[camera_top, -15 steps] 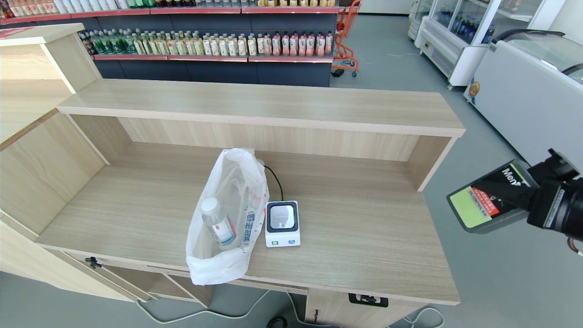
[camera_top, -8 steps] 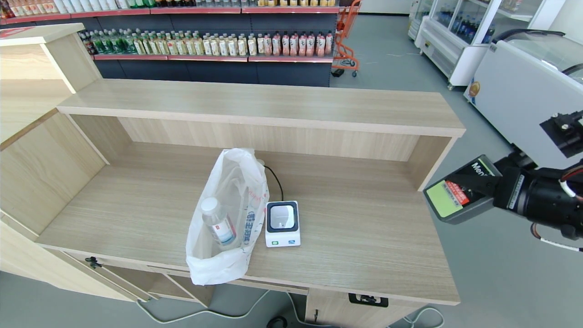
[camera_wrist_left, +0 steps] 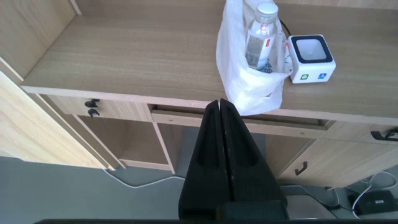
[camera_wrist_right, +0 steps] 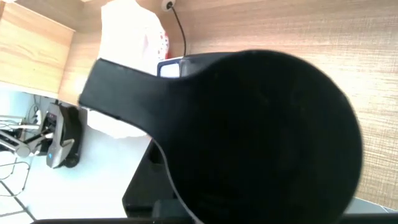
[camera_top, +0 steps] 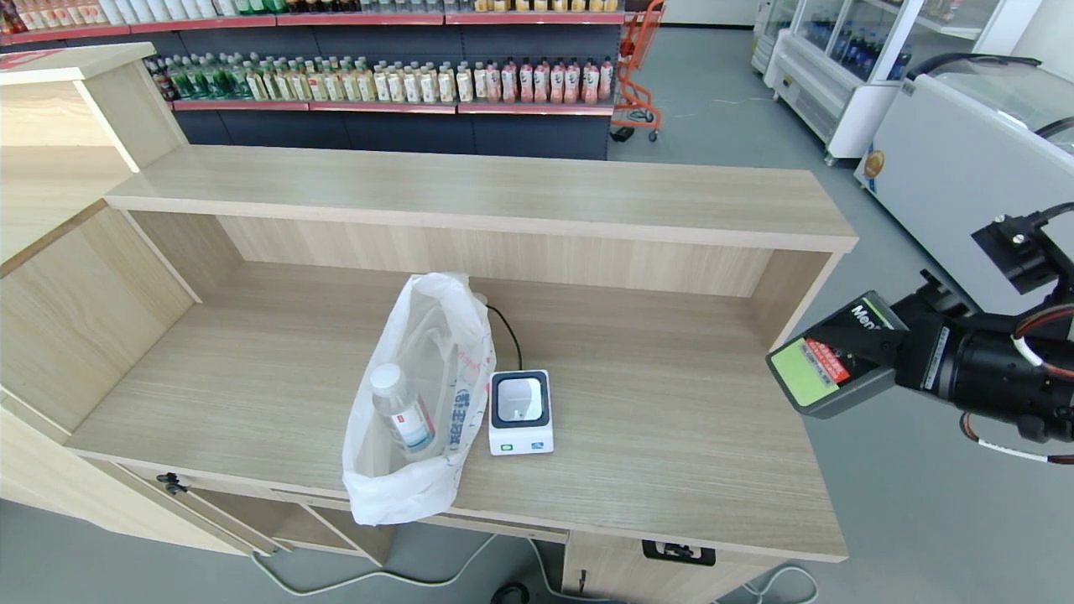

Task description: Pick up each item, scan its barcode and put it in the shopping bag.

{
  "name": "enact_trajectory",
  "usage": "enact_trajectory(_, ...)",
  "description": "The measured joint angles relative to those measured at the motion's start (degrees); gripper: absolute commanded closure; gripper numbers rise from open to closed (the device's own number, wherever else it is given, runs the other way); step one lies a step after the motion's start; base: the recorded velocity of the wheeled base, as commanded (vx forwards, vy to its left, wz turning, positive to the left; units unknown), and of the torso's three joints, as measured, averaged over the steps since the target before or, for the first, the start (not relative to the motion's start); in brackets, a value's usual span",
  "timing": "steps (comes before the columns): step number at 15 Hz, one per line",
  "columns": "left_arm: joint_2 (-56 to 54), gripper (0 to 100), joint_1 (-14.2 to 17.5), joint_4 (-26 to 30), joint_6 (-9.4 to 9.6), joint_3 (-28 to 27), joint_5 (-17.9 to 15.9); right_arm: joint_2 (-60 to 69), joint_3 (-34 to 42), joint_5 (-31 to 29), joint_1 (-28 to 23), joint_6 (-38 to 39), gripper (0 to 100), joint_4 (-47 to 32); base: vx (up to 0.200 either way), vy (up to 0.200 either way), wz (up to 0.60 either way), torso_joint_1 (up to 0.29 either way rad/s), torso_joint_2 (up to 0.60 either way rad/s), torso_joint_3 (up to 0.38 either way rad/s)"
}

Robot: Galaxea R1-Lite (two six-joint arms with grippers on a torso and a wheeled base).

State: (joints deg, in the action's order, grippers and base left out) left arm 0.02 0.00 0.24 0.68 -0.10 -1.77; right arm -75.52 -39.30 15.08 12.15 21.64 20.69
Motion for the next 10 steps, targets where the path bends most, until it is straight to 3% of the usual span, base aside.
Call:
enact_trajectory(3,0.0,100,0.0,0.0,0.05,0.0,-0.01,0.74,0.09,0.2,1.04,-0.02,100,-0.02,0.0,0.0,0.0,0.0,0.0,0.0)
enact_trajectory(10,0.0,100,-0.05,0.02,0.1,-0.01,0.0,2.23,0.8,0.4,1.76,-0.1,100,-0.35,0.0,0.2,0.0,0.003,0.0,0.004)
